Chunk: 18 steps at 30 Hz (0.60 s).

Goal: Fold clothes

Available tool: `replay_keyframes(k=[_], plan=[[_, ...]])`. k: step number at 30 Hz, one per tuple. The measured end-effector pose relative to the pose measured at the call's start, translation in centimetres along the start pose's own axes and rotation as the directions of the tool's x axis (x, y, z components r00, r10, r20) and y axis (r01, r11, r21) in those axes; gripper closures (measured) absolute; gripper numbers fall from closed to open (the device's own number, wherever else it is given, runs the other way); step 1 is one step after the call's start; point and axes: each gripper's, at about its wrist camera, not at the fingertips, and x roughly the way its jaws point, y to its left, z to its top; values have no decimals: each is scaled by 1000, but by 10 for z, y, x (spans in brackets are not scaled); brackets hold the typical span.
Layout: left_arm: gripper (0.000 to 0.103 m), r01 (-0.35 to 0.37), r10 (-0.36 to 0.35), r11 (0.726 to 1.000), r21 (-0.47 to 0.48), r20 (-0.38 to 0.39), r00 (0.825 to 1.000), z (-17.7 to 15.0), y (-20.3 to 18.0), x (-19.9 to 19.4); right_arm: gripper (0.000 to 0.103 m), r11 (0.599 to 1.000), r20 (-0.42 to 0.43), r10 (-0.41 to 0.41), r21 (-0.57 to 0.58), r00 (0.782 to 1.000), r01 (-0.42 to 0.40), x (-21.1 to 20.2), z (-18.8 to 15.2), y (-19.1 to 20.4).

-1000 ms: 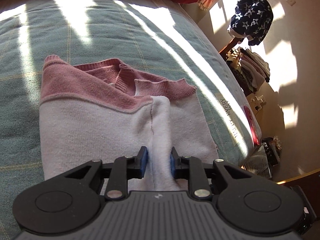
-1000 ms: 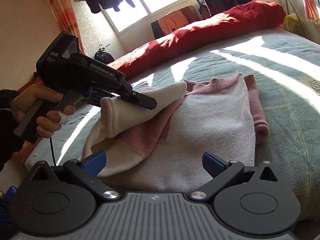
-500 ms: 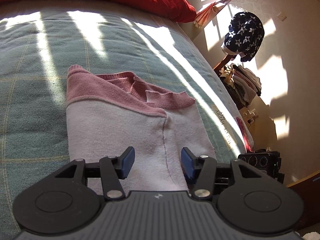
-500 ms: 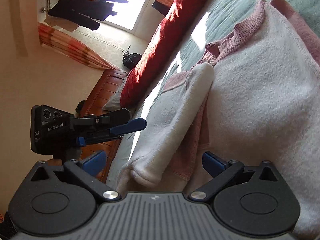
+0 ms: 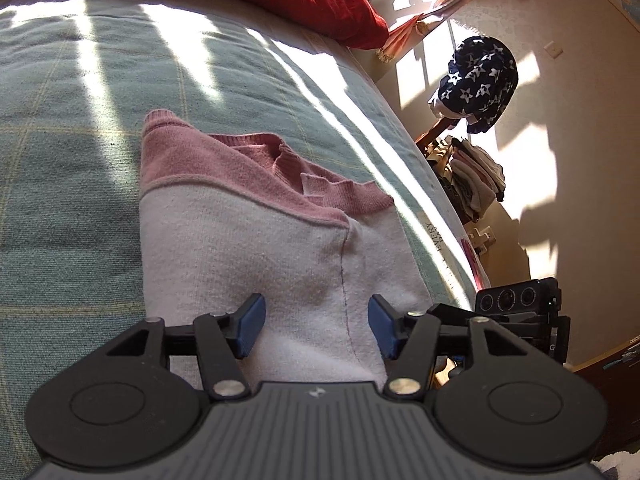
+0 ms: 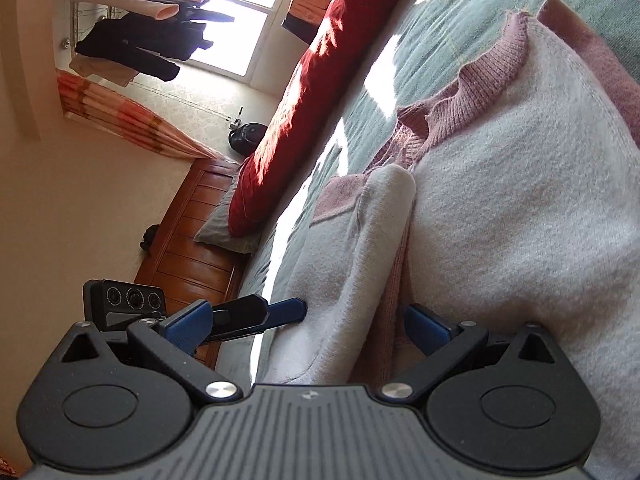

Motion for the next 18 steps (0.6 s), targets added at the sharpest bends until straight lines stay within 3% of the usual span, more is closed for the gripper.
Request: replay_keyframes(k=[6,18], plan=[[41,-40,39,998,43,26,999,2,-7,-9,0,1000,-22,-12,6,1000,12,10,0,1],[37,-14,16,1000,-26,76,997,1,20,-31,0,1000,-43,-27,-13,999,26,27,-7,1]])
